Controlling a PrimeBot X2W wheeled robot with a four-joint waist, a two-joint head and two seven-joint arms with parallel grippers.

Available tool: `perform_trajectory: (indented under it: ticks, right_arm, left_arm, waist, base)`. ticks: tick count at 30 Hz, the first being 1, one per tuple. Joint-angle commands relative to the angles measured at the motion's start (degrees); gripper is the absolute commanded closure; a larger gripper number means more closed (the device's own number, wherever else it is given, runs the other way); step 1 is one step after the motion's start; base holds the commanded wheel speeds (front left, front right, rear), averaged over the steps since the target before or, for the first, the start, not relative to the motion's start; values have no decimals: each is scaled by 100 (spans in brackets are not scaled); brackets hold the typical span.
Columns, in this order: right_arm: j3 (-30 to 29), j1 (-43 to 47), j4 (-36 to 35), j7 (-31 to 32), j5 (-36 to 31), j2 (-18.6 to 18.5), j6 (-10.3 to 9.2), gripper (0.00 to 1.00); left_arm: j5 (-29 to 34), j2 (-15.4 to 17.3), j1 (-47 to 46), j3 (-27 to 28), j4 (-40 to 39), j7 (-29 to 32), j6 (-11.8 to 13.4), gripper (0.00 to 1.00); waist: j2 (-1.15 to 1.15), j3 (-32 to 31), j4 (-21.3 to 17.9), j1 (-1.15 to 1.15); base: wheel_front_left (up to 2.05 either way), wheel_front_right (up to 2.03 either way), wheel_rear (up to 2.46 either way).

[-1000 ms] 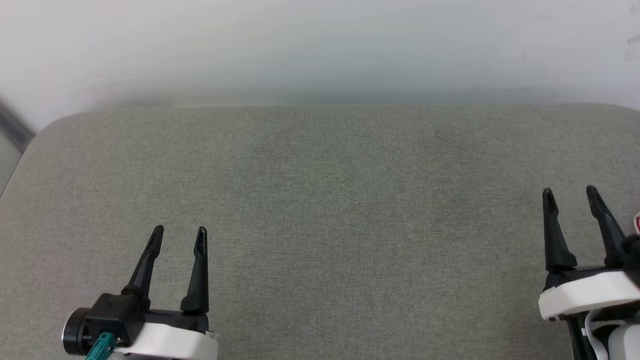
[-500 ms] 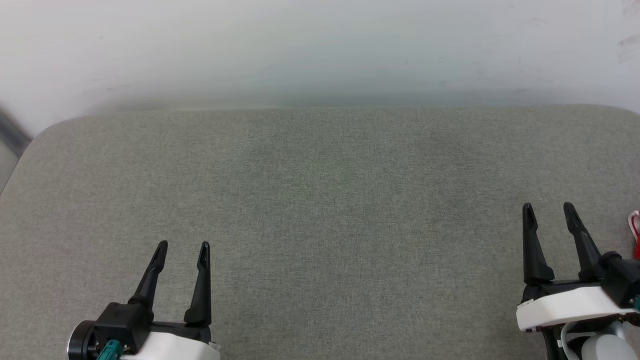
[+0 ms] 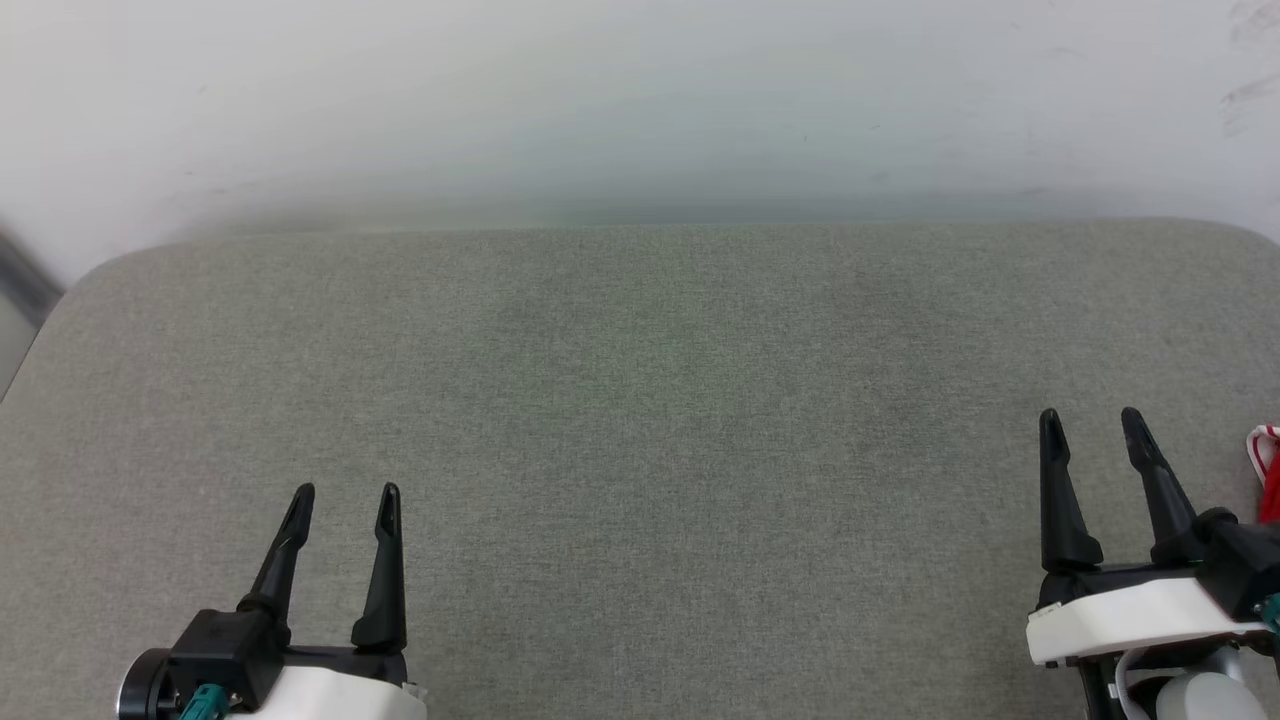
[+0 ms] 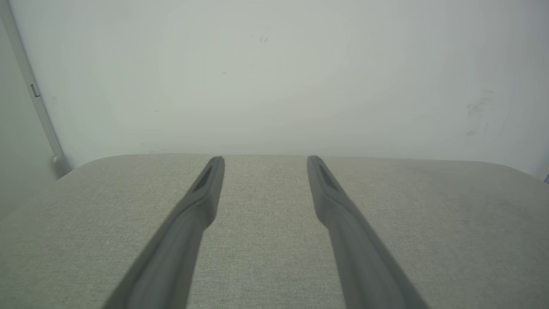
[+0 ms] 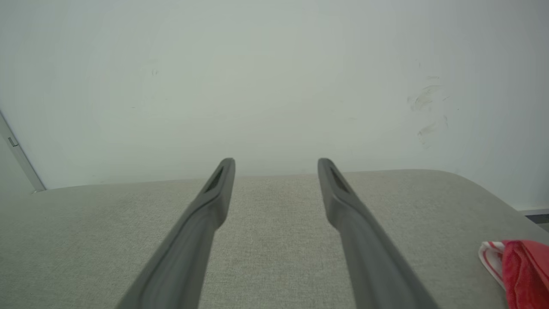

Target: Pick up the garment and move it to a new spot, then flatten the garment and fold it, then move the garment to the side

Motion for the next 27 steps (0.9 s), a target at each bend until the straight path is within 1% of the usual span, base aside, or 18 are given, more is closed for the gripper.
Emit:
perform_trajectory:
  ticks: [1,2,3,7,13,14,27]
  right_arm:
    - [16,71,-1,-24,-15,35,-2,0]
    - [20,73,-9,-26,-16,36,-2,0]
    - [15,15,3,0,-1,6,0,100]
    - [4,81,200,47,78,9,0,100]
    - [-27,38,264,239,768,11,0,100]
    - [-27,38,264,239,768,11,0,100]
    - [-43,-6,341,563,2113,17,0,100]
  left_arm:
    - [-3,-13,52,33,-32,-12,-2,0]
    - [-17,-16,55,41,-42,-12,-2,0]
    - [-1,-7,8,27,-22,0,0,100]
    - [-80,-26,52,-14,156,29,1,100]
    - [-835,15,-28,-27,242,166,14,100]
    - [-835,15,-28,-27,242,166,14,100]
    - [-2272,85,-237,-52,510,443,2,100]
  waist:
    - [0,-7,-7,1]
    - [0,-8,-10,1]
    - [0,-9,-11,1]
    - [0,-11,-12,1]
    - [0,-21,-20,1]
    - [0,-21,-20,1]
    - [0,-43,-35,1]
  base:
    - [0,0,0]
    - [0,0,0]
    - [0,0,0]
    - [0,0,0]
    - [0,0,0]
    - [0,0,0]
    - [0,0,0]
